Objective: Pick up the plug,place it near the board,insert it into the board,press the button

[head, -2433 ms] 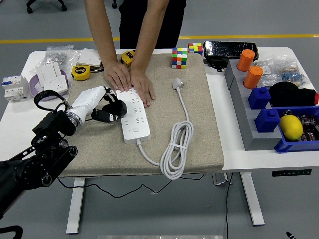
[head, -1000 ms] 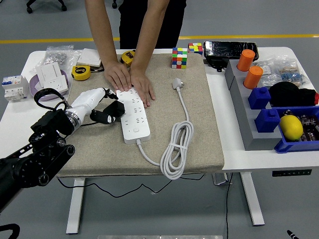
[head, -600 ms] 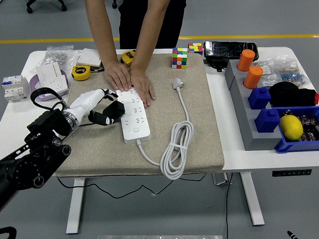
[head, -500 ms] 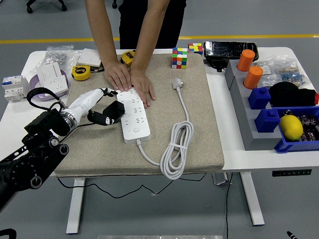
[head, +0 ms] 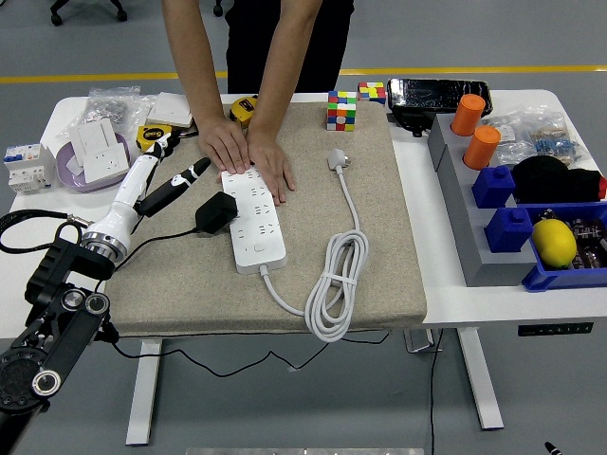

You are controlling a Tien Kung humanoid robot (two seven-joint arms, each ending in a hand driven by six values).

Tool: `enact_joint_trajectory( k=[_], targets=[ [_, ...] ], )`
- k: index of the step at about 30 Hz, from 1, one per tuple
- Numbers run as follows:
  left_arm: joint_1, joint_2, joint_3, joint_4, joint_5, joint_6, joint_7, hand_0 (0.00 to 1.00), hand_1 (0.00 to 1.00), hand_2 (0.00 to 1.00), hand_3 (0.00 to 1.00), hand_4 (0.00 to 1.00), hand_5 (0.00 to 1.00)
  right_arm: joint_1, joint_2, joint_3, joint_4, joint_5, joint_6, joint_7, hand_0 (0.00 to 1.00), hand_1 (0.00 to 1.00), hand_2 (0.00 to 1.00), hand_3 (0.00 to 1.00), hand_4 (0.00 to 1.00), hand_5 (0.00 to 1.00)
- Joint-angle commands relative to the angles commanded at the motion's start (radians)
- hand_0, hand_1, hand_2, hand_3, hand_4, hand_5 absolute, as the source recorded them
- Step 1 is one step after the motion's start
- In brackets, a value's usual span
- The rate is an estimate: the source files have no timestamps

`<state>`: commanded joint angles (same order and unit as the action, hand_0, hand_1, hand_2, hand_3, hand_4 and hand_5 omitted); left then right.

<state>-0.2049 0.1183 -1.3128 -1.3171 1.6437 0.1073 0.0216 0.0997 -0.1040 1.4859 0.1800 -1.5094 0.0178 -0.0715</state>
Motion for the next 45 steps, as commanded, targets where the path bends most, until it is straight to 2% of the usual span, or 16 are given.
enact_joint_trajectory(
  k=[7, 14, 20, 31, 38, 45],
  targets=[
    [0.053, 0.001, 0.018, -0.020, -0.022, -0.023, 0.008, 0.998, 0.998, 0.998, 0.972, 0.998, 0.998, 0.001, 0.000, 0.002, 0.000, 0.002, -0.001, 0.000, 0.826, 0.758, 0.749, 0.781, 0.998, 0.966],
    [0.055, -0.001, 0.058, 0.012, -0.026, -0.032, 0.007, 0.998, 0.998, 0.994, 0.962, 0.998, 0.998, 0.002, 0.000, 0.002, 0.000, 0.004, -0.002, 0.001, 0.826, 0.757, 0.749, 0.781, 0.998, 0.966],
    [0.057, -0.005, 0.086, 0.016, -0.019, -0.033, 0.009, 0.998, 0.998, 0.988, 0.957, 0.998, 0.998, 0.002, 0.000, 0.003, 0.000, 0.003, -0.002, 0.000, 0.826, 0.757, 0.749, 0.781, 0.998, 0.967],
    [0.044, -0.003, 0.114, 0.025, -0.004, -0.041, 0.023, 0.998, 0.998, 0.975, 0.944, 0.998, 0.998, 0.003, -0.001, 0.001, 0.000, 0.004, -0.002, 0.000, 0.826, 0.757, 0.749, 0.780, 0.998, 0.967],
    [0.020, 0.001, 0.157, 0.035, 0.006, -0.041, 0.032, 0.998, 0.998, 0.972, 0.944, 0.998, 0.998, 0.003, -0.002, -0.001, 0.000, 0.004, -0.002, 0.000, 0.826, 0.756, 0.749, 0.780, 0.998, 0.967],
    [-0.014, 0.007, 0.200, 0.035, 0.057, -0.037, 0.049, 0.998, 0.998, 0.970, 0.941, 0.998, 0.998, 0.002, -0.002, -0.003, 0.000, 0.001, -0.002, -0.001, 0.826, 0.757, 0.749, 0.780, 0.998, 0.968]
  ],
)
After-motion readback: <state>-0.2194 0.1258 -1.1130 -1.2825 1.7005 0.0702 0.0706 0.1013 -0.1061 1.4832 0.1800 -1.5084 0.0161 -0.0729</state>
